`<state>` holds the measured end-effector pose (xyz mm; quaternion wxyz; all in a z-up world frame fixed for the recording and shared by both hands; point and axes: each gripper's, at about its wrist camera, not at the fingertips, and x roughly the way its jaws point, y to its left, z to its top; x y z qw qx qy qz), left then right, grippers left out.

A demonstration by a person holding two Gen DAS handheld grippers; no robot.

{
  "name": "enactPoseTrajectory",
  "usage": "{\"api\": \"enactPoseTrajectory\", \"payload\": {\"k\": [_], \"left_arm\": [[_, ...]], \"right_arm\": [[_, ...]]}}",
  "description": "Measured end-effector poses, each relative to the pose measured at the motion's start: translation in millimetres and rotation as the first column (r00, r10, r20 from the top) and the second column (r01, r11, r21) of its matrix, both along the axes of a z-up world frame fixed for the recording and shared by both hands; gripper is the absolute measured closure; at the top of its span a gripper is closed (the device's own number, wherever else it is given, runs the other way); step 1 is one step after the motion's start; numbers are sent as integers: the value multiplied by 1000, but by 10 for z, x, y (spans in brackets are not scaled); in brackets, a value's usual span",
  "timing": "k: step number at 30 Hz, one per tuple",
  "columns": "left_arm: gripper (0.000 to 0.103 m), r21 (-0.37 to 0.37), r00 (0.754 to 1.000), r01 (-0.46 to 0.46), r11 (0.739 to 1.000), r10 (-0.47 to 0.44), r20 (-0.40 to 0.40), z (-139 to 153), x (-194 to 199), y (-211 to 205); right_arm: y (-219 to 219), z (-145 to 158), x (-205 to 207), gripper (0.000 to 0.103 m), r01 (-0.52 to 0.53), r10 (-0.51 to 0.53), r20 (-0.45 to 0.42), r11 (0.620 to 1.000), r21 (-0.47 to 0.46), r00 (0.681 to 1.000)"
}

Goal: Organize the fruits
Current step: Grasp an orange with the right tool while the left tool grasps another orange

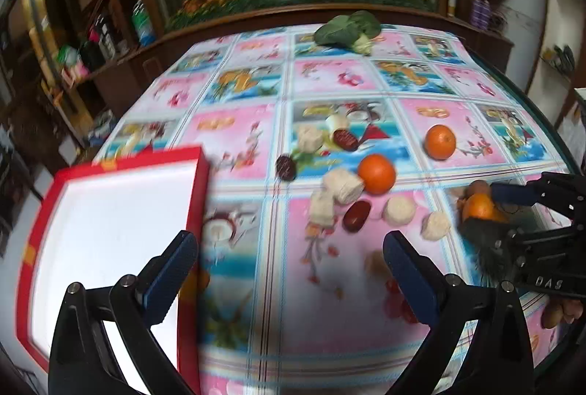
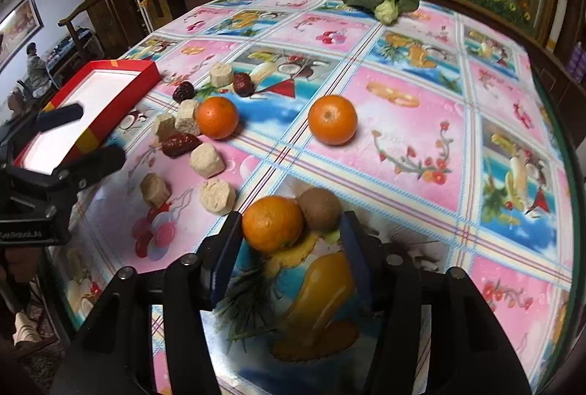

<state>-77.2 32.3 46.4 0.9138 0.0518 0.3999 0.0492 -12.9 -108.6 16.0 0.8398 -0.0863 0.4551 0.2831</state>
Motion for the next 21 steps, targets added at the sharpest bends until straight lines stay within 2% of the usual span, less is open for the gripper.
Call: {"api": "enactPoseTrajectory", "payload": {"k": [6,9,10,12,17,21], "left_arm": [[2,71,996,88,994,-87,-16,73,321,-121],[3,99,991,129,987,-124,-55,11,524,-192],[5,90,986,153,984,-147,-74,-24,583,-215],[10,73,981,168,983,-159,-116,-92,694,-254],[16,56,966,216,975,-205,-160,-198,799,-364],[33,10,953,237,972,-230,-196,-274,882,-361]], "right_arm": [[66,-39,12,50,-16,16,10,1000,-1,1000],[75,-46,-2,53,-20,20,29,1000,-2,999],[74,-44,-1,57,-22,22,28,1000,1,999],[52,-33,8,73,-39,39,16,999,36,999],[8,-38,35,73,-37,39,-13,997,74,999],[25,-27,49,70,-56,58,-36,996,66,998]]}}
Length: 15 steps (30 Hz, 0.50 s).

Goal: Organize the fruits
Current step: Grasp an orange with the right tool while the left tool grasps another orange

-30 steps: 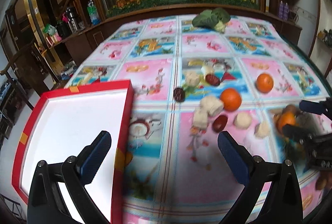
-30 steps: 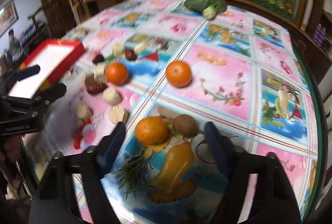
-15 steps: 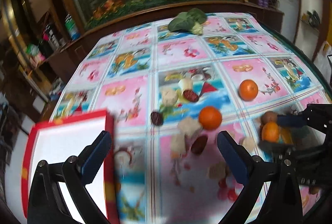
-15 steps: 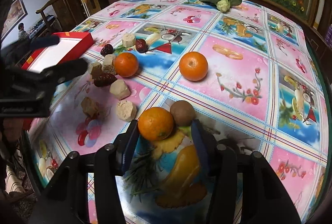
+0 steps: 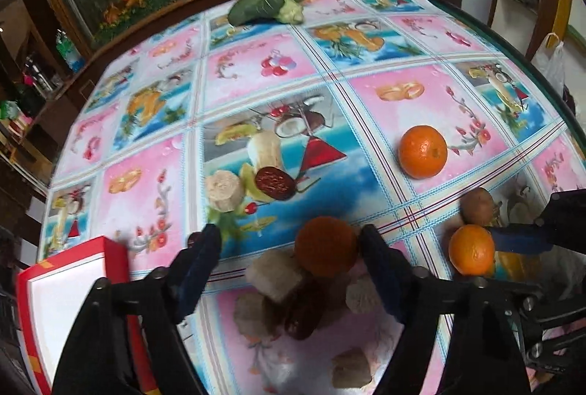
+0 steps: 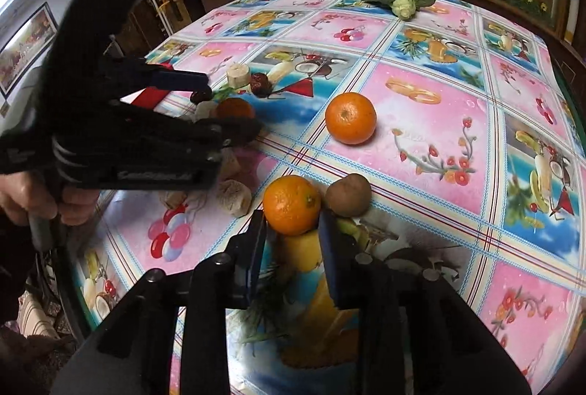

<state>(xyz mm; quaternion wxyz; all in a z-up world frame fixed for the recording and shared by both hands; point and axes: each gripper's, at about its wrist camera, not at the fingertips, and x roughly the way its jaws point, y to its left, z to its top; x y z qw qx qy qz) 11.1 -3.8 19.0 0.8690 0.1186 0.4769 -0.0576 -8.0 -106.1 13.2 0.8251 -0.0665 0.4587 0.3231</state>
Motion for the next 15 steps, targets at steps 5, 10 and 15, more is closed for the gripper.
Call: {"api": "enactPoseTrajectory", "payload": {"k": [5,10,15], "left_arm": [[44,-52,999,40,998,-41,-29,-35,3,11],[47,-39,997,75,996,-75,-5,-39,-32,-6],[49,-36,997,81,996,-81,4,-30,-35,-6]], "right_arm": [[13,-7,49,55,8,-8,-4,1000,12,1000],[8,-19,75,57,23,-23,-2,999,42,1000],[23,-27,76,69,4,-3,-12,997,72,1000]]}}
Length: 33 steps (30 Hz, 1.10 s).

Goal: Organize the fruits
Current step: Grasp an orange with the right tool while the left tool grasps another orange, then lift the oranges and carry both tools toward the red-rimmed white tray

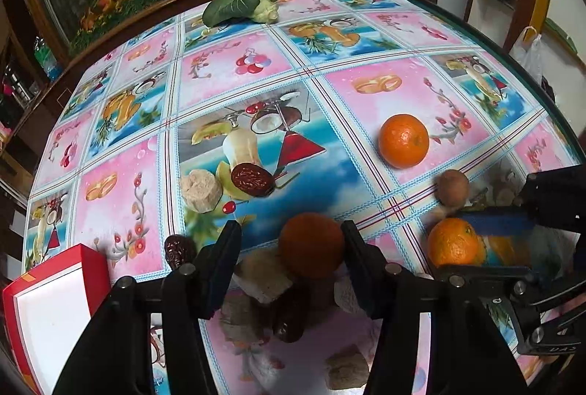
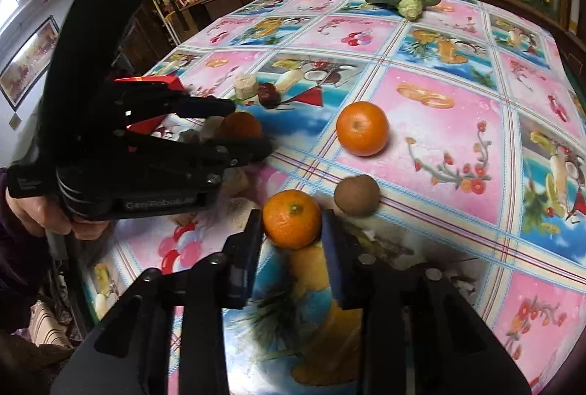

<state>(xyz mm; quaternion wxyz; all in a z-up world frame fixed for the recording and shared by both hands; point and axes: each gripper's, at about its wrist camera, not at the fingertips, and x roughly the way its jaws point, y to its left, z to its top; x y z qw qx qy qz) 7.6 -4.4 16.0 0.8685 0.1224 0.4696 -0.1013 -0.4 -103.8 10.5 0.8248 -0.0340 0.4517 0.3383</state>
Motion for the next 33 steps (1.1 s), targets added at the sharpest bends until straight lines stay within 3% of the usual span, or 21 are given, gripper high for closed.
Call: {"api": "enactPoseTrajectory", "payload": {"k": [3,5,17,26,28,33], "left_arm": [[56,-11,1000,-13,1000,13,23,60,-18,11],[71,-22,999,-27,999,28,41,127,-38,38],[72,-92,995,-53,994,60,84,255,-301,283],[73,-141,982,-106,984,126,140,419,-693,564],[81,-142,980,-116,983,137,147,433,-713,590],[82,-160,972,-130,979,158,174,520,-893,705]], "right_arm": [[-19,12,-1,70,-1,1,0,1000,17,1000],[-39,40,-15,70,-1,1,9,999,34,1000],[-189,199,-28,70,61,-68,50,989,135,996],[-236,208,-3,70,94,-104,64,985,141,992],[-241,208,-2,70,100,-110,66,985,143,992],[-237,222,-26,70,94,-105,69,985,148,992]]}}
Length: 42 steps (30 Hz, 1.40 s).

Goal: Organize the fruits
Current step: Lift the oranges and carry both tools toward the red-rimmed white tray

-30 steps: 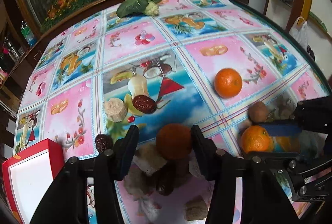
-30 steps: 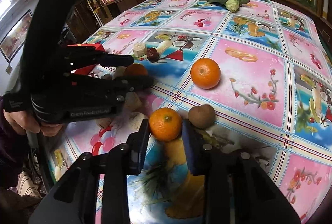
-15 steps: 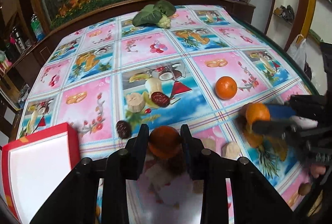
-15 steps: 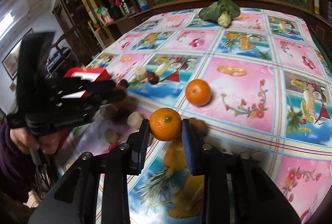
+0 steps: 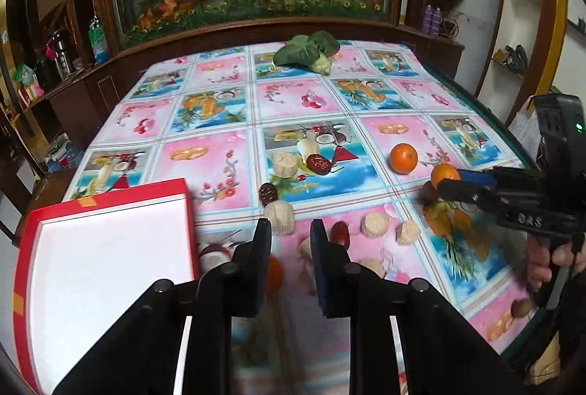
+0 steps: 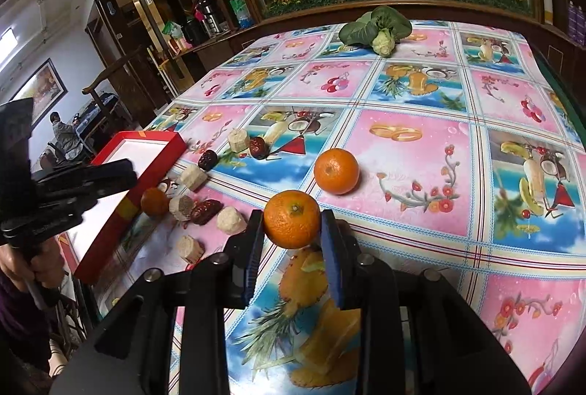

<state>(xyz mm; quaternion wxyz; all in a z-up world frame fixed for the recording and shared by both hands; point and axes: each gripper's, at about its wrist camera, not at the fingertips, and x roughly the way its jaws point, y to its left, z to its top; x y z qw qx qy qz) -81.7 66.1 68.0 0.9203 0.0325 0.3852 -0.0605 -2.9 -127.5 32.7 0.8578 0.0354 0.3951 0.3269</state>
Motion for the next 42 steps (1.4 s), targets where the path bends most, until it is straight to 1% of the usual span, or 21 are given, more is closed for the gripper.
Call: {"api": "enactPoseTrajectory", "payload": {"k": [3,5,6,8,11,14,16,19,21,23,24,25,28,30,33,36,38,40,42], "left_arm": [[81,-5,1000,-16,1000,16,-2,14,-65,81],[69,27,999,-49,998,50,-12,-23,-58,103],[58,41,997,-68,997,69,-34,-78,-58,126],[56,52,996,-54,997,57,-67,-164,-125,161],[52,97,995,-41,994,49,-82,-221,-254,203],[52,88,995,-45,995,53,-87,-209,-242,249],[52,105,996,-39,994,47,-81,-193,-183,205],[52,129,996,21,991,-11,-84,-201,-76,85],[52,139,994,60,989,-47,-100,-225,29,32],[52,139,987,111,984,-94,-127,-270,140,-12],[52,147,984,119,982,-97,-150,-320,203,-15],[52,154,980,116,981,-88,-177,-377,252,-4],[51,189,982,105,976,-72,-172,-407,247,58],[51,161,983,100,982,-72,-170,-377,193,141],[47,185,982,103,977,-70,-178,-399,49,232],[46,194,980,101,976,-64,-191,-433,-47,297],[46,201,976,96,975,-53,-209,-472,-75,347],[46,204,977,92,975,-48,-210,-475,-44,366],[46,185,975,73,980,-31,-222,-473,22,381]], "right_arm": [[62,-9,-13,70,-12,12,3,1000,-13,1000],[81,-15,-26,70,-20,20,1,1000,-15,1000],[79,-21,-34,70,-21,21,3,1000,-19,1000],[61,-15,-40,70,-14,14,10,1000,-25,1000],[34,-14,-30,70,-10,10,3,1000,-16,1000],[54,-27,-30,70,-17,17,-8,1000,-23,1000],[58,-18,-51,70,-24,24,-3,999,-22,1000],[38,1,-66,70,-28,28,-5,1000,-4,1000],[19,12,-64,70,-23,23,-5,1000,1,1000],[7,10,-59,70,-21,21,-11,1000,6,1000],[0,6,-53,70,-16,16,-12,1000,3,1000],[-3,4,-51,70,-14,15,-14,1000,3,1000],[-22,3,-47,70,-8,8,-17,1000,5,1000],[-24,5,-41,70,-9,9,-21,1000,9,1000],[-22,-1,-37,70,-12,13,-26,1000,11,1000],[-17,-6,-40,70,-14,14,-26,1000,11,1000],[-17,-11,-39,70,-13,13,-29,1000,10,999],[-10,-15,-37,70,-14,14,-33,1000,10,999],[-10,-15,-37,70,-14,15,-34,1000,9,999]]}}
